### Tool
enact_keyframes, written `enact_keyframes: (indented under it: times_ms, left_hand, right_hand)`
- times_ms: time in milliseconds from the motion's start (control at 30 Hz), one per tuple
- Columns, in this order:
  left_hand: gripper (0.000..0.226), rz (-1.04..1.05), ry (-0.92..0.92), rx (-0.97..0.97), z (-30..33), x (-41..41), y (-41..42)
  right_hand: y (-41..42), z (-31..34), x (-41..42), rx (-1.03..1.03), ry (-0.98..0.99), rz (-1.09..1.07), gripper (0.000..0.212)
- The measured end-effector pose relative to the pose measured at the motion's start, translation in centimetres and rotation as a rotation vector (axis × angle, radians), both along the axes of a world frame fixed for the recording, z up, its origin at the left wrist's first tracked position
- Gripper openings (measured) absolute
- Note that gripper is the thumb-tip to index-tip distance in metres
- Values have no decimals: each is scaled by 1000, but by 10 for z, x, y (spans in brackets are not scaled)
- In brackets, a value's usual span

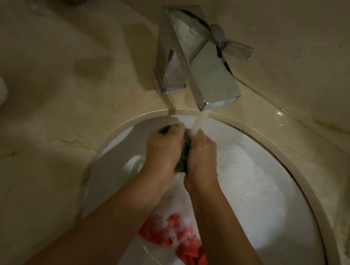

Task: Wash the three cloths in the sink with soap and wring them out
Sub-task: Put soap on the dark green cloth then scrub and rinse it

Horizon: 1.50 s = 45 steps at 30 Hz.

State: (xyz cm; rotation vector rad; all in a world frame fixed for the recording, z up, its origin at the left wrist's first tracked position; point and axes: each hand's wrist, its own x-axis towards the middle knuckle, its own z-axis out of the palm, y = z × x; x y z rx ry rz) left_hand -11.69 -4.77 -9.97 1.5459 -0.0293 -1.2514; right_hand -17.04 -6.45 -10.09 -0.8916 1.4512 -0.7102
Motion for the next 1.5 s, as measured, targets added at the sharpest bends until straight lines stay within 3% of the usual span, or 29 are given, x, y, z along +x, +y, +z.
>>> enact_keyframes:
  times_ms: [133,267,367,433,567,633,733,833,933,1033,1100,1133,1267,1367,1433,1500]
  left_hand:
    - [33,-134,128,38,-5,9,13]
    - [37,49,335,-26,-2,26,23]
    - [45,56,480,-83,-3,36,22]
    - [49,41,526,-124,-6,37,21]
    - [44,-2,635,-215,-9,25,27]
    - [45,-37,655,-247,-3,14,29]
    - [57,-112,264,-264,2,-8,29]
    - [46,-143,-168,-304,-2,-23,28]
    - [26,-28,-305,-220,-12,-21,24]
    - [31,-49,-424,-162,-16,-13,18]
    - [38,-85,-456,-119,-18,-11,13]
    - [37,-59,-394,-60,-19,-11,9]
    - [24,45,264,76,-13,-8,6]
    - [37,-126,337,75,-11,-1,12]
    - [46,-158,408,6,-8,7,16]
    - [57,-92,592,-108,-5,16,19]
  right_hand:
    - [5,3,-13,163,-2,-55,21]
    - [7,3,-29,-26,70,-318,23]
    - [26,5,-36,-184,94,-379,13]
    - [40,9,-39,-350,113,-261,18]
    - [43,21,-47,-568,-122,392,37]
    - [31,6,-45,-598,-77,337,41]
    - [21,-14,-26,-425,210,-50,19]
    - [26,-8,-9,-236,83,-115,46]
    - [22,1,-6,-193,42,55,59]
    - [9,-6,-5,-142,81,131,26]
    - [6,-9,-3,-137,90,109,25]
    - [5,-10,-4,-130,93,90,28]
    - [1,-5,-5,-54,144,100,26]
    - [-5,-4,-14,9,147,32,26]
    - [-5,-2,-23,-141,275,5,30]
    - [5,6,-32,-250,281,35,28]
